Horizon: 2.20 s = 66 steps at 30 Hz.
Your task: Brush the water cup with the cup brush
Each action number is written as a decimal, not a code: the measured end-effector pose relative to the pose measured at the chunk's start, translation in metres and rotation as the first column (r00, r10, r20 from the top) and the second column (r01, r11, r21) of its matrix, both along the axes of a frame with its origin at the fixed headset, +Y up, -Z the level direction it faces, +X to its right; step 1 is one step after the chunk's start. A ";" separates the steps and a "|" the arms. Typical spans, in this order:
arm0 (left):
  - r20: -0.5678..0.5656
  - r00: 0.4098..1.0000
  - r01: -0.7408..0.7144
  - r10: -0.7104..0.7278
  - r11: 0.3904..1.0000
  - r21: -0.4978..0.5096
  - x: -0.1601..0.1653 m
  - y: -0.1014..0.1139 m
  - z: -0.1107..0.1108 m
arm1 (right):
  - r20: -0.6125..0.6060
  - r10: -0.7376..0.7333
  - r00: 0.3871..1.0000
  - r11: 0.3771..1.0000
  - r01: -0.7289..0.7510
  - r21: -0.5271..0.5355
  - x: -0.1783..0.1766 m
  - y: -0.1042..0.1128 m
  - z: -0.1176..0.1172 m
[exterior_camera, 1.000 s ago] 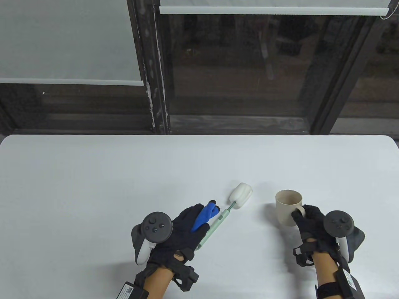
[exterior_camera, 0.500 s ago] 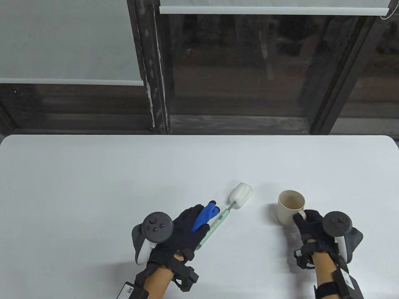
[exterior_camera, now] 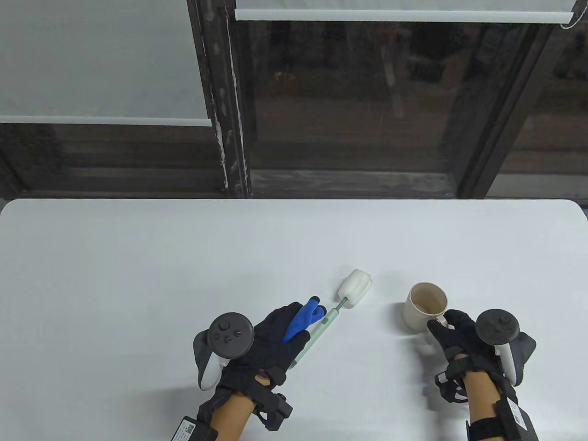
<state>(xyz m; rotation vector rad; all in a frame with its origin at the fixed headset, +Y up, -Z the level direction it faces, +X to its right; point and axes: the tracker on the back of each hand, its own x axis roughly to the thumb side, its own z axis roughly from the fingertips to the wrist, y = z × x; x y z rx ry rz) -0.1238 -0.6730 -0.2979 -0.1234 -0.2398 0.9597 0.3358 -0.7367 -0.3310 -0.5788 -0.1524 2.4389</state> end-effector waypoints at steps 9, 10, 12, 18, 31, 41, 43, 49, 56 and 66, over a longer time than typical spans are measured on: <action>-0.093 0.985 0.151 -0.149 0.988 0.018 -0.010 0.012 -0.001 | -0.143 0.213 0.966 0.943 -0.165 0.287 -0.038 0.057 0.015; -0.115 0.981 0.161 -0.158 0.987 0.012 -0.012 0.013 -0.003 | -0.164 0.227 0.960 0.940 -0.172 0.296 -0.043 0.059 0.016; -0.182 0.959 0.225 -0.218 0.974 0.017 -0.018 0.016 -0.008 | -0.234 0.251 0.939 0.935 -0.173 0.310 -0.061 0.062 0.018; -0.314 0.870 0.392 -0.380 0.919 -0.027 -0.032 0.021 -0.039 | -0.344 0.282 0.896 0.939 -0.184 0.291 -0.092 0.064 0.022; -0.214 0.503 0.733 -0.837 0.545 -0.408 -0.058 -0.061 -0.113 | -0.363 0.238 0.901 0.961 -0.164 0.223 -0.091 0.055 0.017; -0.165 0.620 0.645 -0.767 0.618 -0.450 -0.065 -0.090 -0.111 | -0.376 0.202 0.904 0.974 -0.146 0.173 -0.090 0.049 0.015; -0.116 0.629 0.643 -0.769 0.598 -0.478 -0.067 -0.093 -0.112 | -0.383 0.193 0.904 0.977 -0.138 0.165 -0.090 0.049 0.015; 0.022 0.663 0.631 -0.749 0.543 -0.554 -0.073 -0.102 -0.114 | -0.394 0.175 0.902 0.980 -0.121 0.160 -0.090 0.048 0.015; 0.081 0.748 0.556 -0.658 0.556 -0.619 -0.080 -0.115 -0.111 | -0.390 0.159 0.907 0.981 -0.101 0.166 -0.088 0.047 0.015; -0.145 0.797 0.530 -0.586 0.794 -0.297 -0.073 -0.044 -0.094 | -0.387 0.188 0.903 0.975 -0.124 0.185 -0.089 0.048 0.016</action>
